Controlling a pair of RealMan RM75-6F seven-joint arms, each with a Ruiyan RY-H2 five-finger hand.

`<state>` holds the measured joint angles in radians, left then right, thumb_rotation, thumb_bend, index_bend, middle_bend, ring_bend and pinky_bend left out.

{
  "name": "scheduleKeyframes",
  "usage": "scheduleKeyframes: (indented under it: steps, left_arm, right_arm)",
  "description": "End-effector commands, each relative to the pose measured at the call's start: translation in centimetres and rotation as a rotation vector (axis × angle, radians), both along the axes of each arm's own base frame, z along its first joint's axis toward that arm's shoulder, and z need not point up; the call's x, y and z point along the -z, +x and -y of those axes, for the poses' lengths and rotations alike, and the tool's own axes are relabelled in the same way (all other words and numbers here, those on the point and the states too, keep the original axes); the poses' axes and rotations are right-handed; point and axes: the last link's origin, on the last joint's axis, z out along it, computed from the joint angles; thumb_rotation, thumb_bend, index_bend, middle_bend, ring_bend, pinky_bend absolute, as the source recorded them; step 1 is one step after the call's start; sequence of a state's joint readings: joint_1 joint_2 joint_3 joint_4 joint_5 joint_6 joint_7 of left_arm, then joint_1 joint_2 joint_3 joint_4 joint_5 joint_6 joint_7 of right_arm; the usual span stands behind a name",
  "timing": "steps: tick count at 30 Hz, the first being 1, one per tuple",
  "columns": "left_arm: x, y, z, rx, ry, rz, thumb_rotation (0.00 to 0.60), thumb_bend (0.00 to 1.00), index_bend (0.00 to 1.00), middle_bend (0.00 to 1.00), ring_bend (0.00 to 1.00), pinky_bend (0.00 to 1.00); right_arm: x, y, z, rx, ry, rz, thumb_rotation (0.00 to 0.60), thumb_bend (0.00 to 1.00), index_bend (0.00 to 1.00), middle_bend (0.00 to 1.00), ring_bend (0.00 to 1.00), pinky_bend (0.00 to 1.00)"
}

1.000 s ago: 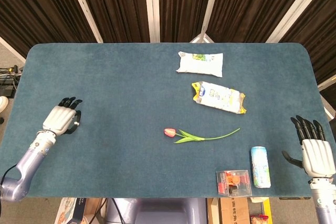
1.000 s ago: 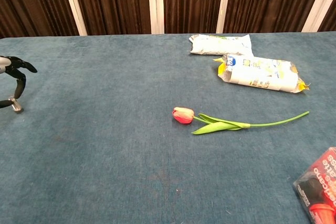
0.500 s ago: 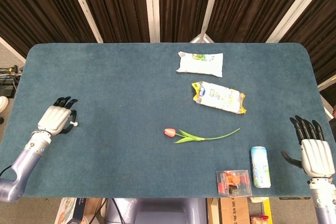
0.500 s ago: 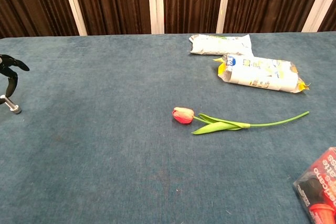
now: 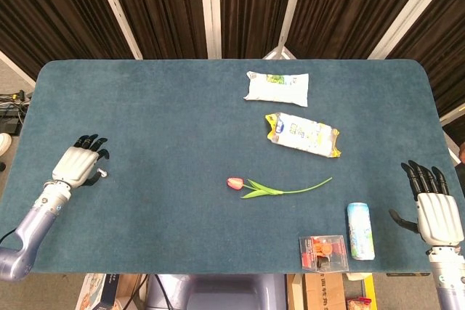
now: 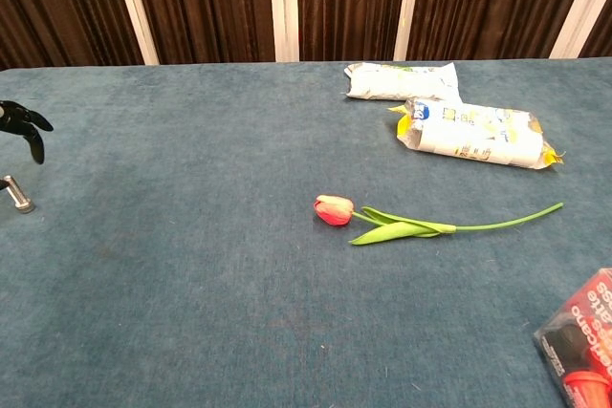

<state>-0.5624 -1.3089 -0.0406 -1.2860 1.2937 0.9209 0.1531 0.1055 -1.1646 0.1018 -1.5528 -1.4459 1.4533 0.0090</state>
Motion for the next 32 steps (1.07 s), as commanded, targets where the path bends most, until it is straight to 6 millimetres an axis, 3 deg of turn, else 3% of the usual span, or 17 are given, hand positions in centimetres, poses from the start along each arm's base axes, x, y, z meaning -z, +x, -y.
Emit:
scheduleKeyframes:
  steps: [1,7,11,15,20,25,32]
  left_arm:
    - [-0.7,0.9,-0.1,0.014,0.019,0.043,0.6,0.5,0.28,0.06,0.04,0.08]
    - [-4.5,3.7,1.3,0.108,0.115,0.124,0.6,0.45,0.23,0.04,0.04,0.08]
    - [-7.6,4.6,5.5,0.12,0.172,0.134,0.6,0.44,0.2,0.04,0.04,0.08]
    - [-9.8,2.8,10.0,0.038,0.248,0.111,0.6,0.44,0.19,0.03,0.04,0.08]
    - [-11.0,0.0,13.0,-0.043,0.328,0.193,0.6,0.43,0.14,0.0,0.04,0.08]
    - [-12.2,-2.0,14.4,-0.058,0.404,0.271,0.6,0.43,0.13,0.0,0.03,0.08]
    - [-12.3,-2.1,14.7,-0.027,0.427,0.275,0.6,0.43,0.13,0.0,0.02,0.08]
  right_arm:
    - [0.0,0.0,0.0,0.0,0.0,-0.002,0.6,0.19,0.1,0.1,0.1,0.03]
    - [0.1,0.0,0.0,0.0,0.004,-0.012,0.6,0.19,0.11,0.1,0.1,0.03]
    - [0.2,0.2,-0.1,-0.005,0.006,-0.016,0.6,0.19,0.11,0.1,0.1,0.03]
    - [0.2,0.3,-0.2,-0.017,0.015,-0.028,0.6,0.19,0.11,0.1,0.1,0.03]
    - [0.0,0.3,-0.3,-0.039,0.011,-0.07,0.6,0.19,0.11,0.1,0.1,0.03]
    - [-0.1,0.2,-0.3,-0.047,0.005,-0.072,0.6,0.19,0.11,0.1,0.1,0.03]
    - [-0.2,0.3,-0.2,-0.059,0.005,-0.079,0.6,0.19,0.11,0.1,0.1,0.03]
